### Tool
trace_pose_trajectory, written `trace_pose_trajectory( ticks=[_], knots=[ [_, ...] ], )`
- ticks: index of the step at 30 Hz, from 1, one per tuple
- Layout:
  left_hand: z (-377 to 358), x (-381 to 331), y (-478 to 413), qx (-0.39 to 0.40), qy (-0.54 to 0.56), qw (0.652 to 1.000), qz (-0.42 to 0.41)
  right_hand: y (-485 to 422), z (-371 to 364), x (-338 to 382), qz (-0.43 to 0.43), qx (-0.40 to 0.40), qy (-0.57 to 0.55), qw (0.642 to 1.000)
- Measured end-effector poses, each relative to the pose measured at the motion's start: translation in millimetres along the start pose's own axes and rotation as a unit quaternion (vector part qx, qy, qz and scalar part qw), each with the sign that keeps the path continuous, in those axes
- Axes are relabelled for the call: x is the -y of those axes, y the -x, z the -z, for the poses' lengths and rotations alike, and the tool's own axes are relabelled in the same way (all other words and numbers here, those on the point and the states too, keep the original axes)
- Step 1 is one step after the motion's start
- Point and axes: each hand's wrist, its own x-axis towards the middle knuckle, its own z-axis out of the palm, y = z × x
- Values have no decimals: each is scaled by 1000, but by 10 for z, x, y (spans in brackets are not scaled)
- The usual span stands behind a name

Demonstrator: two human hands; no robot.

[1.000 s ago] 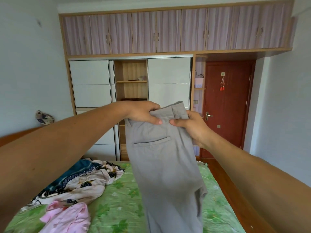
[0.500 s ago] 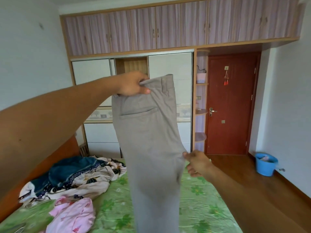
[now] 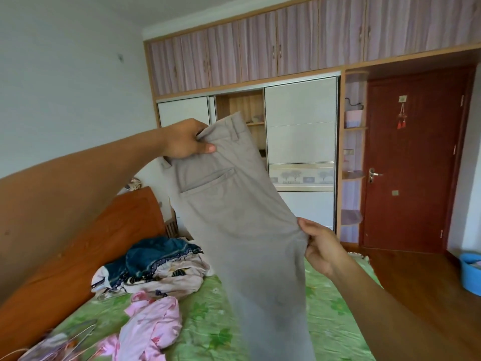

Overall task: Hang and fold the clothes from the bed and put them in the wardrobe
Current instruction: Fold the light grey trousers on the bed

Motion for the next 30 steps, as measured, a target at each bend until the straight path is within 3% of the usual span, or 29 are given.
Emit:
trace_pose_trajectory(
  ticks=[2,4,7,9,12,14,16,20,22,24,26,30],
  knots=[
    [8,-17,56,3,14,1000,4,41,-24,73,-6,45,123,991],
    [22,-51,118,12,27,1000,8,64,-23,142,4,37,293,956],
    [13,-164,185,10,31,999,6,112,-62,317,26,21,509,860],
    [-31,-278,205,13,40,999,-3,240,-248,493,35,61,589,805],
    [-83,-520,220,27,36,999,-29,488,-777,783,105,189,418,882],
    [-105,-656,241,47,20,998,-39,550,-1104,946,211,164,353,897],
    [-124,-729,291,63,18,997,-45,632,-1305,1081,263,126,332,897],
    [37,-688,504,31,9,999,-32,730,-1318,1160,237,132,274,923],
    [117,-523,691,27,77,997,10,809,-1306,1154,231,131,248,931],
    [45,-324,895,49,267,961,49,903,-1285,1168,218,133,218,942],
    [-151,-198,1063,63,448,889,74,1029,-1258,1191,209,127,208,947],
    [-465,-259,1294,2,612,786,89,1313,-1205,1210,214,101,213,948]
  ],
)
